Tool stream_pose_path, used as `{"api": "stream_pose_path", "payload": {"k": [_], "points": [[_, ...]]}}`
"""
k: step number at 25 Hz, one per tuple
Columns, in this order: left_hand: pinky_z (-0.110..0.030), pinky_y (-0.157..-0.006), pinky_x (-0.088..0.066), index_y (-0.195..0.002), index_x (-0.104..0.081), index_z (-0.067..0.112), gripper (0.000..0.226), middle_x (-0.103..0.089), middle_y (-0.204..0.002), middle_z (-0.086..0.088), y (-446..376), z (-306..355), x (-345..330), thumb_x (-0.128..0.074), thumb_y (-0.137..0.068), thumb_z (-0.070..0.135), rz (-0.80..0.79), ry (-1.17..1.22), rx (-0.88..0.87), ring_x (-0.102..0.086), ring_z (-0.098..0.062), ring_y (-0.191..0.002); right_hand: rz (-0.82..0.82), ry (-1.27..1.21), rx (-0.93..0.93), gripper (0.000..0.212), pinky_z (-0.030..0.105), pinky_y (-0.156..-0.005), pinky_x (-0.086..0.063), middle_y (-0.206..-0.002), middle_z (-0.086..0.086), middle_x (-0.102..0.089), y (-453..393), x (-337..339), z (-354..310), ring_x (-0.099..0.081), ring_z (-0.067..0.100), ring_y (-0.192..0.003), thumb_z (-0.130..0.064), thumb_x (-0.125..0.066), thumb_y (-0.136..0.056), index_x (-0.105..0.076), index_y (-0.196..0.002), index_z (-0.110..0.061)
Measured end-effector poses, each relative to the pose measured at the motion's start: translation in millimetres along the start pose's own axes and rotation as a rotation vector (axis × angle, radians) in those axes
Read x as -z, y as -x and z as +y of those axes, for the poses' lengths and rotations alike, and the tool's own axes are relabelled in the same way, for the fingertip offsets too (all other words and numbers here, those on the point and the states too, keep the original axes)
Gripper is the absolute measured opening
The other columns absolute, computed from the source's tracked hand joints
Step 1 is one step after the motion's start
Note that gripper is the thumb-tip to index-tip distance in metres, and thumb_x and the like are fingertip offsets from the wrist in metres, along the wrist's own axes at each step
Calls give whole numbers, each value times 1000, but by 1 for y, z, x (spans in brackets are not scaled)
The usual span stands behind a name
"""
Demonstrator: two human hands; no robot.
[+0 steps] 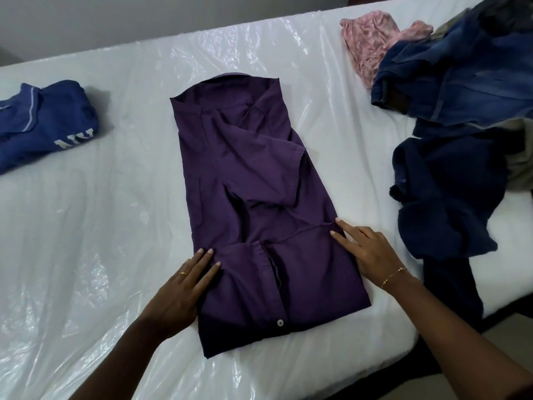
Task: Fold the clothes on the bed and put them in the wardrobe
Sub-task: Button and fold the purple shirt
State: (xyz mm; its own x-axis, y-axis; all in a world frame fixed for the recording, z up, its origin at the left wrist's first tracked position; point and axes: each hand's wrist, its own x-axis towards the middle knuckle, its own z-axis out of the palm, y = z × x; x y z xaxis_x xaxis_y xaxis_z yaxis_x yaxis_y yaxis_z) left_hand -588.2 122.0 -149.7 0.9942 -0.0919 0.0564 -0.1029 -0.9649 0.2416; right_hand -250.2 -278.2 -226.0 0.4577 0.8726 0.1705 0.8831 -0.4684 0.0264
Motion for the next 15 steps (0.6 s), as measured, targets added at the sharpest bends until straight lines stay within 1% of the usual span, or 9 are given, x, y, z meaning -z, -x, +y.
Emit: {"api": "stream_pose_path", "payload": {"k": [2,5,7,8,10,11,13,14,15], "points": [[-36,-129,-16,-163,-26,9,73,-14,-173,-15,-6,1,3,-49,-98,31,-49,64,-12,-14,-34,-160,-22,9,40,71,51,-77,-78,-186,12,-65,-7,4,1,-71,33,-126,-12,-46,-112,-81,-173,-22],[-37,-129,-16,-163,-27,7,90,-11,-173,-18,-8,-4,6,-61,-93,53,-97,64,-67,-11,-36,-160,-56,-44,55,70,51,-75,-78,-191,12,-58,-18,6,1,-70,34,-122,-11,-73,-109,-76,-177,-28],[-40,-129,-16,-161,-31,6,86,-14,-172,-19,-9,-4,7,-61,-93,50,-88,32,-82,-13,-37,-160,-127,-58,91,82,48,-79,-75,-198,10,-49,-24,8,4,-68,32,-121,-25,-91,-105,-69,-183,-38],[-43,-129,-15,-161,-33,6,79,-16,-172,-18,-10,-3,7,-56,-95,43,-61,-7,-95,-14,-38,-159,-162,-45,112,84,47,-81,-73,-200,9,-44,-26,6,4,-66,30,-122,-34,-91,-106,-65,-185,-44],[-47,-128,-15,-160,-36,8,64,-22,-172,-11,-12,0,8,-45,-102,35,-25,-48,-158,-18,-35,-159,-214,-39,94,74,46,-86,-68,-200,5,-44,-28,3,1,-63,30,-127,-40,-88,-110,-67,-180,-53],[-46,-128,-16,-160,-38,10,60,-26,-171,-7,-14,3,13,-40,-107,36,-41,22,-157,-21,-32,-159,-215,-69,53,64,47,-88,-66,-197,2,-49,-30,0,1,-62,30,-129,-37,-86,-113,-75,-173,-55],[-37,-126,-26,-159,-44,28,56,-40,-165,9,-11,-11,10,-45,-105,45,-121,329,27,-34,-18,-154,-165,-265,-86,46,46,-93,-60,-179,1,-69,-40,-11,2,-63,37,-129,-16,-77,-115,-96,-147,-44],[-39,-123,-35,-153,-51,40,54,-51,-156,15,-13,-20,12,-55,-99,49,-143,559,225,-45,-14,-148,-163,-441,-201,47,45,-96,-58,-162,7,-81,-52,-12,3,-65,42,-126,-3,-69,-114,-101,-128,-33],[-47,-117,-43,-144,-59,45,52,-63,-144,17,-20,-30,14,-65,-93,52,-88,810,449,-55,-18,-139,-204,-641,-376,49,42,-95,-57,-143,17,-88,-69,-7,3,-69,43,-120,4,-63,-115,-99,-109,-29]]}}
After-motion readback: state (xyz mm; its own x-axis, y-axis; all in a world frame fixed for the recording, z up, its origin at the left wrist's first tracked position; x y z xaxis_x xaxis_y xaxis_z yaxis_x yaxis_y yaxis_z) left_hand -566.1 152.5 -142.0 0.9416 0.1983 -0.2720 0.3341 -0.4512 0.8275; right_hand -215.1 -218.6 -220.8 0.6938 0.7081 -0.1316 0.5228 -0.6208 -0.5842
